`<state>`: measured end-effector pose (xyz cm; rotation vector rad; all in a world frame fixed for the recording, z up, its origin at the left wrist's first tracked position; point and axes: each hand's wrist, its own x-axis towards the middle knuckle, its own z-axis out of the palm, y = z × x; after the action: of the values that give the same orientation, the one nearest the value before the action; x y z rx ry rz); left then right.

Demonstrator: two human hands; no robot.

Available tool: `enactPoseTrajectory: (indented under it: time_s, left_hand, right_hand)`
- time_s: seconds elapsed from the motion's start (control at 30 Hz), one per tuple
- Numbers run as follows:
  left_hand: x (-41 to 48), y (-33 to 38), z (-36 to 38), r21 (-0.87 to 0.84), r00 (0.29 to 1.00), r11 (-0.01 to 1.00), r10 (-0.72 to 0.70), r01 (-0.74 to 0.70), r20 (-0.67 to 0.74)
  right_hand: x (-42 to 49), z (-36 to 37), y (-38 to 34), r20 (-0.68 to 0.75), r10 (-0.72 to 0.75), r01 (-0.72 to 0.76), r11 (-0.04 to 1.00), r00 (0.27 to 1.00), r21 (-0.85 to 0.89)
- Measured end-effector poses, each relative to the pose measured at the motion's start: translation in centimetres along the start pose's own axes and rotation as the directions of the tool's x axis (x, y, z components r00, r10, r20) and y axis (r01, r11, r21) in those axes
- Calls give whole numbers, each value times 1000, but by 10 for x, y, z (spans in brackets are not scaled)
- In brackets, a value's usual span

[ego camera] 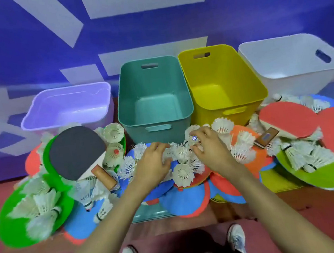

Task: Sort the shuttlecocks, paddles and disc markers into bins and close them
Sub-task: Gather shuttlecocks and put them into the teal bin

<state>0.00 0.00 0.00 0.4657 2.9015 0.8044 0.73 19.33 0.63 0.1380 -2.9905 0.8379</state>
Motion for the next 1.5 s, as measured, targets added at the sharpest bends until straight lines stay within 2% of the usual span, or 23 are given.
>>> enactPoseTrajectory:
  time_s: [0.13,0.23,0.33,0.4,0.57,0.7,0.83,1.03,1.2,1.27,1.37,1.4,1.5]
  left_hand:
    - [11,-4,22,222,983,975,-44,3,180]
    - [21,-8,34,441,981,897,-61,-26,182]
    - [29,-8,33,497,986,867,-45,-41,161]
    - [34,-9,32,465,989,884,-25,-48,149]
    - [35,-16,25,350,992,936,-20,-24,121]
    - [23,-28,16,271,1000,962,19,-23,19]
    - [15,-35,12,237,972,960,187,-150,-141]
    - [9,-28,10,159,922,965,250,-211,-296]
    - [12,-6,3,131,855,953,304,-274,-421]
    - [18,2,0,120,863,957,291,-266,-413]
    - [28,4,5,176,905,956,281,-235,-321]
    - [30,3,9,202,914,952,283,-231,-290]
    - [32,3,17,259,919,937,301,-234,-256]
  right_hand:
    - [7,15,7,148,93,-49,959,985,-278]
    - [13,25,10,179,111,-29,914,978,-405]
    - [18,26,4,169,157,-58,876,973,-479]
    - [20,28,2,118,155,-78,867,981,-493]
    - [21,34,12,-56,157,-166,888,986,-429]
    - [16,40,20,-267,66,-166,914,961,-370]
    - [8,36,22,-373,49,-160,949,927,-273]
    - [-1,32,28,-323,131,-188,970,937,-151]
    - [0,17,24,-401,114,-159,984,909,-80]
    - [4,10,22,-323,126,-147,988,938,-40]
    - [13,0,27,-98,179,-190,976,979,-110]
    - [14,-4,29,-65,182,-188,975,981,-117]
    - [15,-20,32,-145,133,-147,984,981,-96]
